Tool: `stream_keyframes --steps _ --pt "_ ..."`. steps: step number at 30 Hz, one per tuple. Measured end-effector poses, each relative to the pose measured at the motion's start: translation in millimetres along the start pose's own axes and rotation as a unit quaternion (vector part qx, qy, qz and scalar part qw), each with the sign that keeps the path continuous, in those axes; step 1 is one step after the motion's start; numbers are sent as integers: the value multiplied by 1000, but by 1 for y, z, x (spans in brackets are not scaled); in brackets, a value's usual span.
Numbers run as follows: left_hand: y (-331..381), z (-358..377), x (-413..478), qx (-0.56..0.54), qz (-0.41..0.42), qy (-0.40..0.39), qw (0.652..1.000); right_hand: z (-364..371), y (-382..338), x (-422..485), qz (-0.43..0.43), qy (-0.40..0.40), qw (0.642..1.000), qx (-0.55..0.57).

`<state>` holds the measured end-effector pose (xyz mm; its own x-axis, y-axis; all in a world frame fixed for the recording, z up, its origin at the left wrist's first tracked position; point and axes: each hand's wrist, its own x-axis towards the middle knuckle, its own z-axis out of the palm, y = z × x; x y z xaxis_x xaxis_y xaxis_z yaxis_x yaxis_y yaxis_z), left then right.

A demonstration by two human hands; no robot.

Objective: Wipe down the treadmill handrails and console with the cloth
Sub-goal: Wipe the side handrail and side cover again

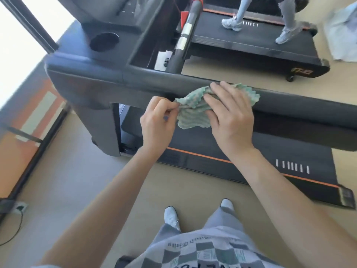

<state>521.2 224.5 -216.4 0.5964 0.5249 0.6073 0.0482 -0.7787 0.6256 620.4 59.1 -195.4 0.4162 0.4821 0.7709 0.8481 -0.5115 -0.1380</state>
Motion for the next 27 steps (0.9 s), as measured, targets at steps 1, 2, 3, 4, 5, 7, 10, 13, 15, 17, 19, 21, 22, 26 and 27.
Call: stream_keyframes --steps 1,2,3,4,5,7,10,13,15,17,19,21,22,26,27 --pt "-11 -11 4 0 -7 -1 1000 8 -11 4 -4 0 1000 -3" --pt "-21 -21 8 3 -13 2 1000 17 -23 9 -9 -1 1000 -7" --pt "-31 -31 12 5 -20 6 1000 25 -34 13 -16 -4 1000 -12" --pt "-40 -40 16 4 -30 11 999 34 -45 17 -23 -10 1000 -15" --pt "-48 -48 20 3 -40 15 999 41 -57 21 -30 -18 999 -17" --pt "-62 -64 27 6 -67 23 997 54 -78 27 -35 -39 999 -12" --pt "-81 -83 38 17 -105 34 994 69 -106 35 -44 -81 996 -18" --pt "-97 -101 47 26 -142 57 988 82 -130 40 -70 -115 991 -8" --pt "-109 -112 54 23 -159 72 984 91 -144 45 -89 -128 988 -3" --pt "-124 -123 59 22 -176 82 981 101 -158 49 -100 -142 985 17" --pt "-138 -134 65 19 -193 98 976 110 -172 52 -104 -154 982 34" --pt "-152 -145 71 15 -204 109 973 121 -184 53 -101 -156 981 52" --pt "-159 -150 75 14 -204 112 972 127 -190 53 -98 -155 981 56" --pt "-188 -167 85 27 -159 117 980 154 -214 63 -93 -131 986 41" --pt "-198 -171 87 26 -159 117 980 160 -221 66 -93 -128 987 36"
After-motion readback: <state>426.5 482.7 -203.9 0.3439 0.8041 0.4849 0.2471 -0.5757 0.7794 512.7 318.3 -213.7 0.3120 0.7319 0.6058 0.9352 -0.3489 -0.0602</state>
